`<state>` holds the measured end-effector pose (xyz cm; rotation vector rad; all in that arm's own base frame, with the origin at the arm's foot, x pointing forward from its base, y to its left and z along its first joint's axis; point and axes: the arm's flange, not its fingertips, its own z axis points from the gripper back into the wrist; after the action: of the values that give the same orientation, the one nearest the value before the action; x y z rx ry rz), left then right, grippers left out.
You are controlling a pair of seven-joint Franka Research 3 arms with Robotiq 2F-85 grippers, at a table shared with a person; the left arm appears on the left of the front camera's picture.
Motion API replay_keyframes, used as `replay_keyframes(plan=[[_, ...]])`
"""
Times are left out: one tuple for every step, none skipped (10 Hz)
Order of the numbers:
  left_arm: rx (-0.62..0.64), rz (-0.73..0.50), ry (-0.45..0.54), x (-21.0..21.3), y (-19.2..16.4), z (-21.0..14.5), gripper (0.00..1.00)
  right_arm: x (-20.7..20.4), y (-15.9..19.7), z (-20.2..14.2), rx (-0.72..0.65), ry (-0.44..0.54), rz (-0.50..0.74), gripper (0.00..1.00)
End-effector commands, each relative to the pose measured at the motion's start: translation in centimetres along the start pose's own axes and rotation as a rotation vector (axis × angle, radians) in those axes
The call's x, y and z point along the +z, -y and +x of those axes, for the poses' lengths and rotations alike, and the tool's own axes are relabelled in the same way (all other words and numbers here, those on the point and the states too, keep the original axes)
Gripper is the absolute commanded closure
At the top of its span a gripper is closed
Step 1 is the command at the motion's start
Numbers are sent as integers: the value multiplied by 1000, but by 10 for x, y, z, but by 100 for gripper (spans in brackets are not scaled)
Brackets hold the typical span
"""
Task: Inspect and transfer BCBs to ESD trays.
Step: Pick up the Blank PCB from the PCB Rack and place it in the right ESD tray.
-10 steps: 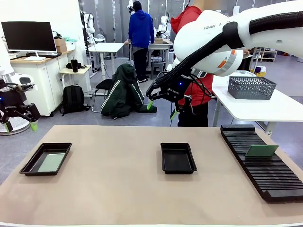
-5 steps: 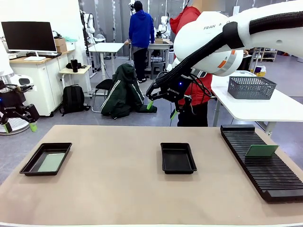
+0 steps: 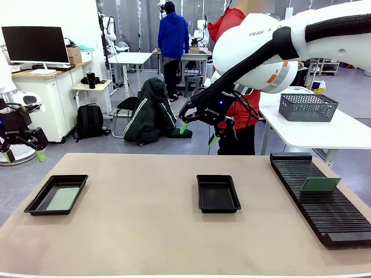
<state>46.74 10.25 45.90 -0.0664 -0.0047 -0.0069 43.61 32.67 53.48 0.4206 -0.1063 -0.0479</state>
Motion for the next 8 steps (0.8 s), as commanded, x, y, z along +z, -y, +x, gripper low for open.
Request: replay_keyframes(plan=[[-6, -1, 14, -4, -1, -1, 0, -1, -2, 0, -15, 6, -14, 0], [-6, -1, 14, -4, -1, -1, 0, -1, -2, 0, -15, 6, -14, 0], [-6, -1, 14, -4, -1, -1, 0, 0, 0, 0, 0, 0, 0, 0], [-6, -1, 14, -4, -1, -1, 0, 14, 20, -7, 17, 7, -27, 0], [-6, -1, 14, -4, -1, -1, 0, 35, 42, -14, 54, 13, -43, 0], [-6, -1, 14, -4, -1, -1, 0, 64, 68, -20, 109, 19, -65, 0], [-6, -1, 14, -4, -1, -1, 0, 93, 90, -25, 158, 28, -120, 0], [-6, -1, 14, -4, -1, -1, 0, 127, 110, -31, 212, 31, -172, 0]])
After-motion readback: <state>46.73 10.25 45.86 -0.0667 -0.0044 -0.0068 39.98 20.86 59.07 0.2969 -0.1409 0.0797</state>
